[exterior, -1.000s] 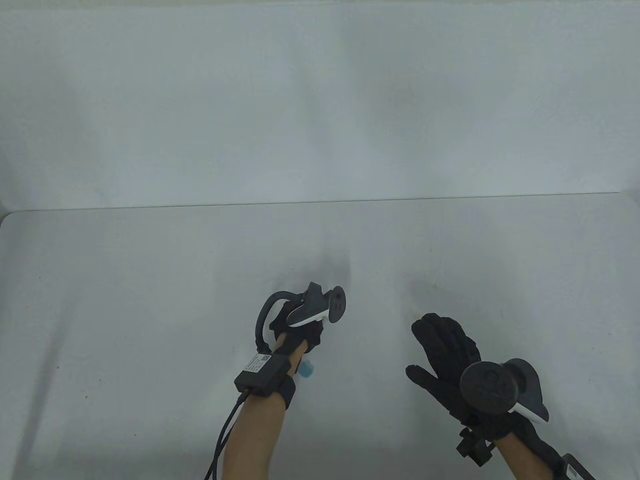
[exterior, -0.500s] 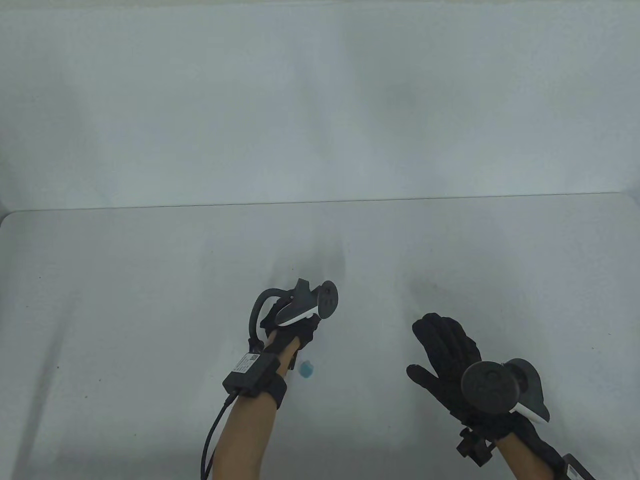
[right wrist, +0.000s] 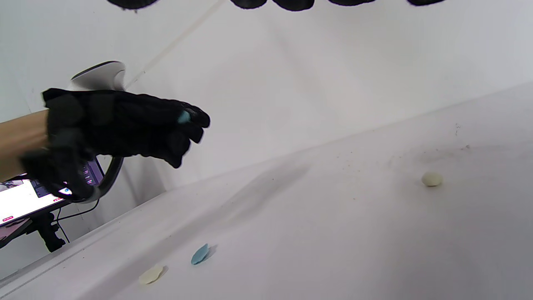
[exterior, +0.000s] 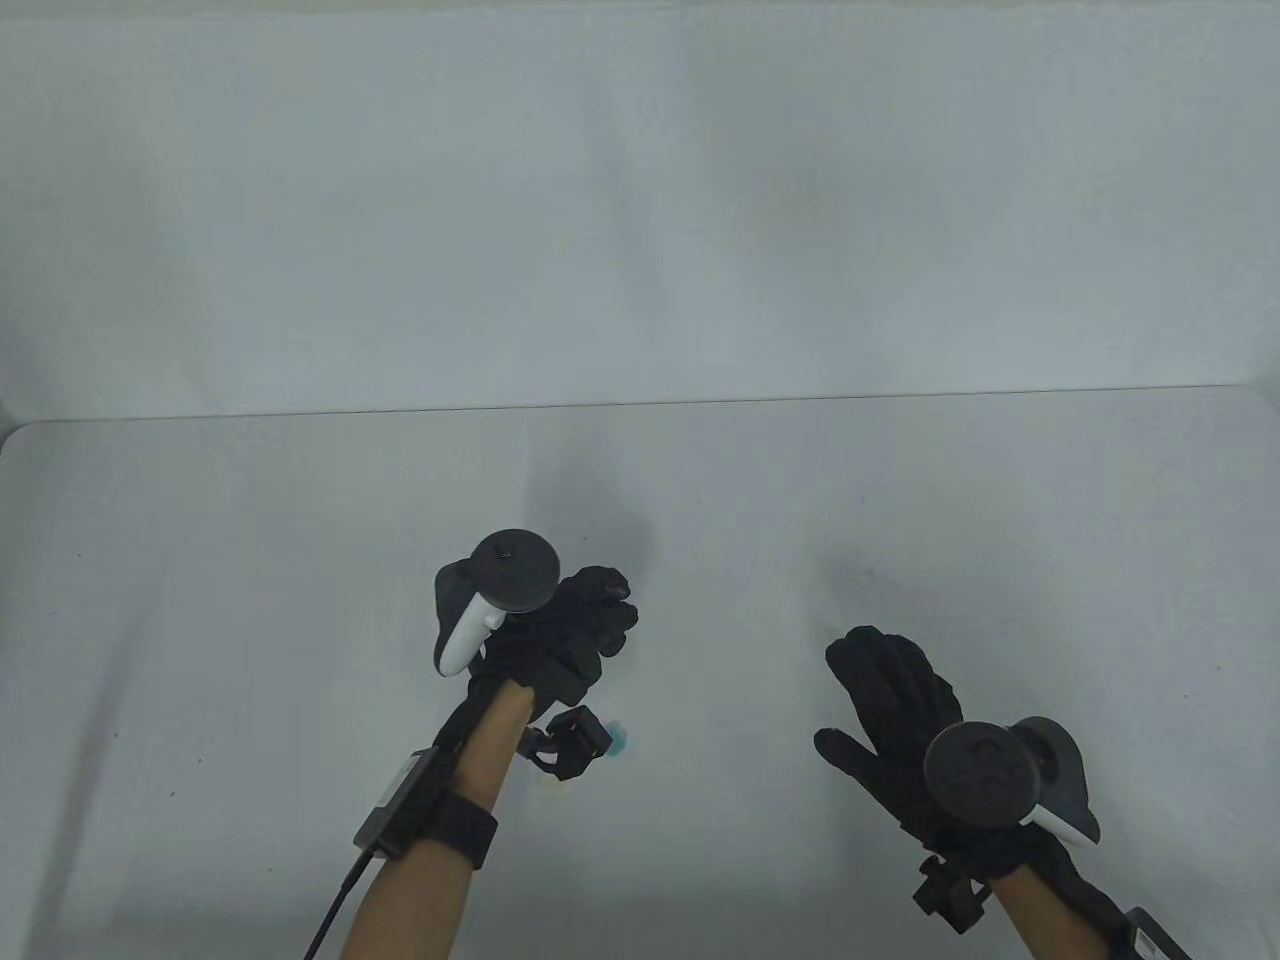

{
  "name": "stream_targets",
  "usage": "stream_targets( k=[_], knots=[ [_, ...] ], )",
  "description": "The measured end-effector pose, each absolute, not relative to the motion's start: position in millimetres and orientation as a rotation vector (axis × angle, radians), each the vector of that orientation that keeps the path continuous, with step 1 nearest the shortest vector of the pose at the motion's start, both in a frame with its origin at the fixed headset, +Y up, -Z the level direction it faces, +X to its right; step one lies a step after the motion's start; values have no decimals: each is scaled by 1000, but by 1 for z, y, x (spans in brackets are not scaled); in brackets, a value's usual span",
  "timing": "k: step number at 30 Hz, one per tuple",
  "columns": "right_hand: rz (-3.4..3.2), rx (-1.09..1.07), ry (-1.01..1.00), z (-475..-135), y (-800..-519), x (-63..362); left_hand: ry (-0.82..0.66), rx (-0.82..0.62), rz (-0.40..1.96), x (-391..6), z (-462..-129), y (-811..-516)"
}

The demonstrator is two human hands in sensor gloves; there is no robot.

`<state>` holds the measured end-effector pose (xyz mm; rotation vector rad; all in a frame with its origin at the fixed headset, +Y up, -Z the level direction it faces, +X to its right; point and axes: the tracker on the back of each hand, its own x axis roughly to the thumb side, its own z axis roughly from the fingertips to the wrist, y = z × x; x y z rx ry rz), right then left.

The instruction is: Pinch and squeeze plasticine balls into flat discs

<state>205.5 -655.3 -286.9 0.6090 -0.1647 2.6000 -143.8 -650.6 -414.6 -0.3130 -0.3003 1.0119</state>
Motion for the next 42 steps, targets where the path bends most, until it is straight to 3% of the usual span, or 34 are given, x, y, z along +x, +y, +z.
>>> stream_targets(
  k=[4, 8, 14, 25, 27, 29, 33, 39, 42],
  knots=[
    [2607, 604, -164, -287, -656, 205, -329, -440, 1364, -155, -386, -657],
    [2609, 589, -156, -288, -657, 206, -342, -519, 1472, -161, -365, -669],
    [2611, 572, -129, -289, -659, 206, -292, -501, 1649, -168, -341, -692],
    [2610, 555, -77, -293, -663, 206, -221, -422, 1589, -178, -339, -712],
    [2610, 558, -74, -293, -664, 205, -253, -464, 1562, -176, -337, -712],
    [2614, 559, -81, -292, -664, 205, -171, -403, 1539, -175, -336, -715],
    [2609, 557, -78, -293, -664, 206, -147, -543, 1665, -175, -338, -728],
    [2612, 559, -81, -292, -663, 205, -230, -570, 1780, -170, -335, -729],
    [2609, 559, -83, -293, -663, 206, -192, -539, 1745, -172, -335, -729]
  ],
)
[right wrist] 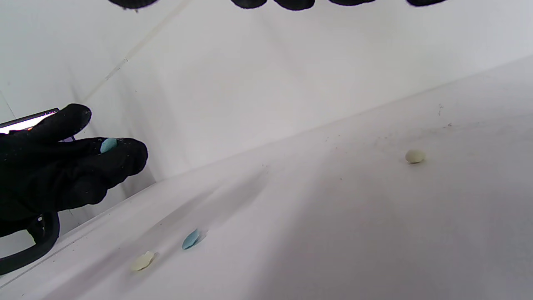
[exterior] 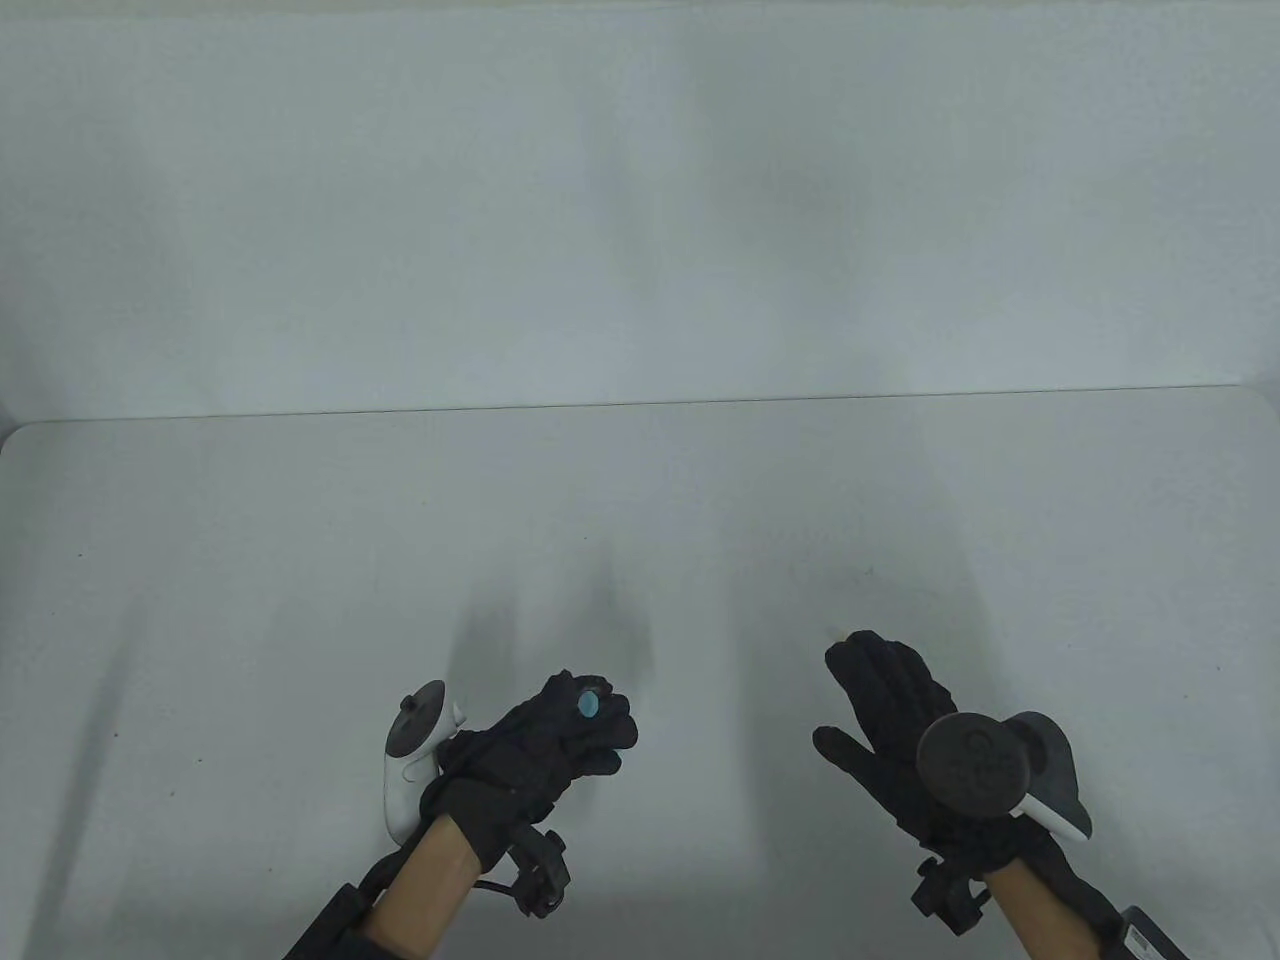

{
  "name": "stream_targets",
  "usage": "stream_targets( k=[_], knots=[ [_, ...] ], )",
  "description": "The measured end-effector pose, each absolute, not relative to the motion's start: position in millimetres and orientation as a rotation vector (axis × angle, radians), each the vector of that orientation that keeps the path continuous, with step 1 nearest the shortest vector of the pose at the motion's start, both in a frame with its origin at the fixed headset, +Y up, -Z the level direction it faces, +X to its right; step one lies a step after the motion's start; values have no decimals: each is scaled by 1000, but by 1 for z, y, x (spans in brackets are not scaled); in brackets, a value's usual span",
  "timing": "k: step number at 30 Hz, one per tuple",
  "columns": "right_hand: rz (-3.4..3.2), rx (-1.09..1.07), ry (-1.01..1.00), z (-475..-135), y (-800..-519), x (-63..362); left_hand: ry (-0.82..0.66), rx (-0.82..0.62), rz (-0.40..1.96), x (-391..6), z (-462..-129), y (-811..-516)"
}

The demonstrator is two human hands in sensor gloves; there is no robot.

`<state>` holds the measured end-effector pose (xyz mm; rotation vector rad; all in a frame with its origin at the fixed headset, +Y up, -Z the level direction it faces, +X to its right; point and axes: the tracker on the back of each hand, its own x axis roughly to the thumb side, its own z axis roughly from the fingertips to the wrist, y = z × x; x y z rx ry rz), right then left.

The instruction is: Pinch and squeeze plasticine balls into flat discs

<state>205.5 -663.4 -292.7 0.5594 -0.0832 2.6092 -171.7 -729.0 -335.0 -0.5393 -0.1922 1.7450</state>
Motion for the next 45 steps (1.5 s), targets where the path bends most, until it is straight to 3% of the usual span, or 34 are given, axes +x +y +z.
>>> stream_targets(
  k=[15, 19, 21, 23, 27, 32, 38, 45],
  knots=[
    [2620, 561, -86, -292, -664, 205, -109, -314, 1549, -184, -334, -713],
    [2617, 565, -91, -292, -663, 205, -110, -406, 1574, -182, -333, -716],
    [2618, 564, -95, -292, -663, 205, -40, -379, 1597, -180, -332, -722],
    [2615, 564, -96, -292, -663, 205, -62, -466, 1660, -178, -331, -726],
    [2616, 561, -92, -292, -664, 205, -131, -490, 1694, -176, -332, -728],
    [2617, 560, -82, -292, -664, 205, -162, -485, 1780, -175, -331, -727],
    [2618, 561, -82, -292, -664, 205, -93, -465, 1687, -179, -333, -727],
    [2617, 563, -87, -292, -664, 205, -127, -439, 1612, -175, -332, -722]
  ],
)
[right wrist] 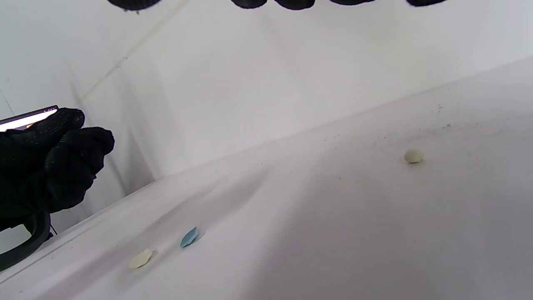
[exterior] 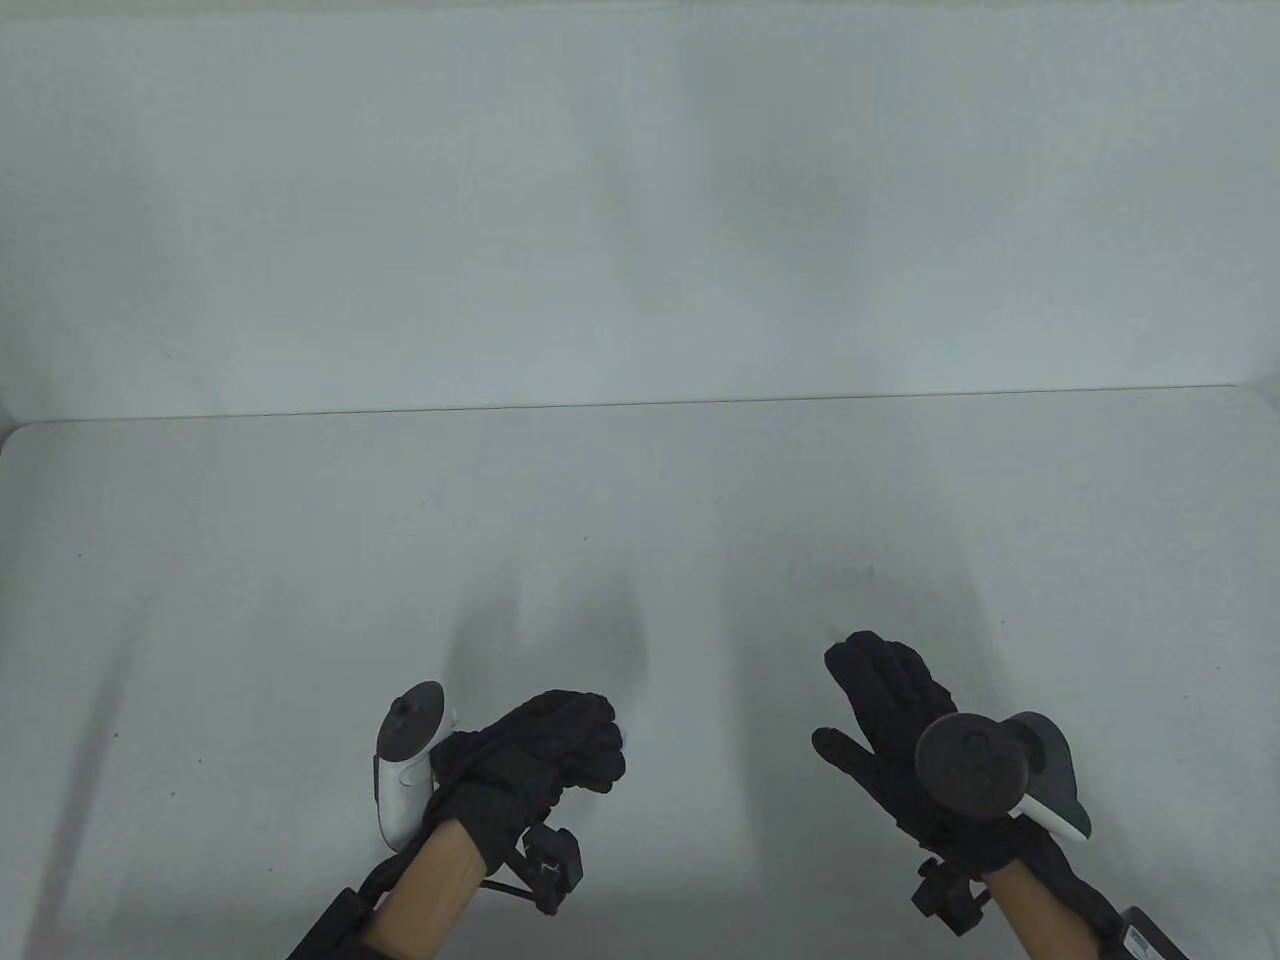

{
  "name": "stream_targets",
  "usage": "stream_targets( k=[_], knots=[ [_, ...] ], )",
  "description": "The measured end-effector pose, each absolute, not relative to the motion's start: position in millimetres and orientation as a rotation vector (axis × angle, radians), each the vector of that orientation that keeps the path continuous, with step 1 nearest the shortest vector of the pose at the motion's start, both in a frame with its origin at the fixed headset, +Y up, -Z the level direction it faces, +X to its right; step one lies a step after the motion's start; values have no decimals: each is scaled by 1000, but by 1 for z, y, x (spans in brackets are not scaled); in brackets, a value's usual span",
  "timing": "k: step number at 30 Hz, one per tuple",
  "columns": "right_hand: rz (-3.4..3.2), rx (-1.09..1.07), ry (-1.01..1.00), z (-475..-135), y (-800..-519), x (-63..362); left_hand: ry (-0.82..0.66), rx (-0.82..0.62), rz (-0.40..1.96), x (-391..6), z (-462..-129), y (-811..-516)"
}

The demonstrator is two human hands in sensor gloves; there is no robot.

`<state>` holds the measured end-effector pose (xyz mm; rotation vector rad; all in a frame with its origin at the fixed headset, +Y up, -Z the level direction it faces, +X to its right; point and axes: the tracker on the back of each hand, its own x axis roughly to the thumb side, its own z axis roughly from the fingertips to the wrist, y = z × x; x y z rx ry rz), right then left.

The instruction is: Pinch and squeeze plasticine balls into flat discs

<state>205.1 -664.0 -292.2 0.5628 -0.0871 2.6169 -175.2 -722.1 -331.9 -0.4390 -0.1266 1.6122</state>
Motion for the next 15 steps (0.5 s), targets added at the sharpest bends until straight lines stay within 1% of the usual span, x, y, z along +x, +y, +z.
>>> stream_targets(
  k=[4, 6, 10, 15],
  knots=[
    [2616, 564, -87, -292, -664, 205, -145, -402, 1564, -177, -333, -719],
    [2616, 565, -96, -292, -663, 205, -117, -417, 1611, -178, -333, -722],
    [2615, 567, -92, -292, -664, 205, -220, -510, 1737, -174, -332, -729],
    [2616, 565, -87, -293, -664, 205, -212, -504, 1758, -173, -330, -730]
  ],
)
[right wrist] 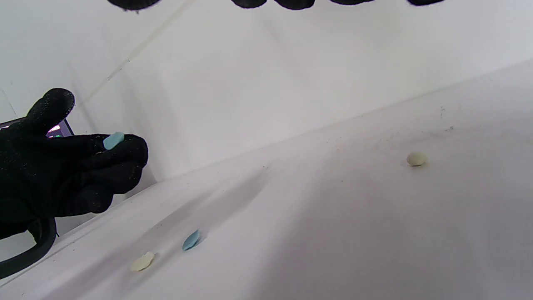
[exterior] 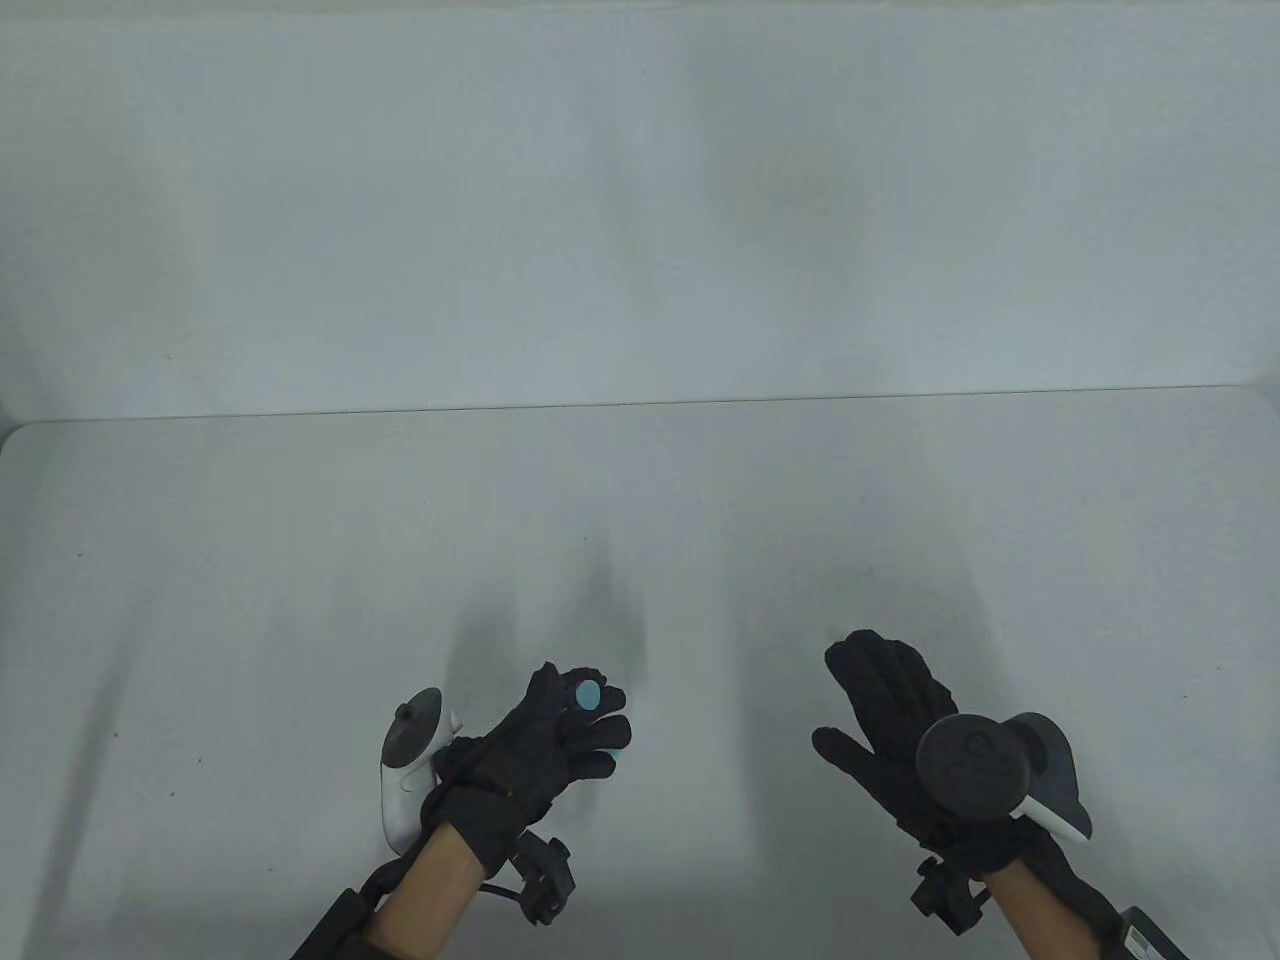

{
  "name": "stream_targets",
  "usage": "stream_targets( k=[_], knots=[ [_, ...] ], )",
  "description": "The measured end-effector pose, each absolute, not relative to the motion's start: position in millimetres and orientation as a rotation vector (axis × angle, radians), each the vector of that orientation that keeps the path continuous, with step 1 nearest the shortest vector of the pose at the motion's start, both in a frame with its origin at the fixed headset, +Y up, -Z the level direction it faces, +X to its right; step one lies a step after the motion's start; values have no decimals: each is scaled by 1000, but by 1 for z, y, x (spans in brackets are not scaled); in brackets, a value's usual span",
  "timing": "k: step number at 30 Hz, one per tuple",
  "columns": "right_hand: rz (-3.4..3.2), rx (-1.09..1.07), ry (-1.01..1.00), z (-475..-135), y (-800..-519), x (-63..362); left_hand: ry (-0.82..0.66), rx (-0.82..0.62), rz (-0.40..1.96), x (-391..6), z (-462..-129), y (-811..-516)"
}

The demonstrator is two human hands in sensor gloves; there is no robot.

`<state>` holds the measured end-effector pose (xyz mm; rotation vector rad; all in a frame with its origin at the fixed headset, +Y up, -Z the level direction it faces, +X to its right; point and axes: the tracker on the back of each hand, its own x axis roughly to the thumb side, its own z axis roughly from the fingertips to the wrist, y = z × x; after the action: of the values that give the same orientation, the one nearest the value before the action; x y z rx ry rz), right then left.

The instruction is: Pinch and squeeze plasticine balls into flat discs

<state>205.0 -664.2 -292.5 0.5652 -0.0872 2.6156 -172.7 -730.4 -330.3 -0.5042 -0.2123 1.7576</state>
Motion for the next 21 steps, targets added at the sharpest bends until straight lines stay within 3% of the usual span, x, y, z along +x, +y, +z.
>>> stream_targets(
  k=[10, 21],
  knots=[
    [2618, 565, -91, -293, -664, 205, -48, -425, 1662, -179, -330, -732],
    [2618, 573, -95, -292, -664, 204, -44, -386, 1626, -179, -330, -730]
  ],
)
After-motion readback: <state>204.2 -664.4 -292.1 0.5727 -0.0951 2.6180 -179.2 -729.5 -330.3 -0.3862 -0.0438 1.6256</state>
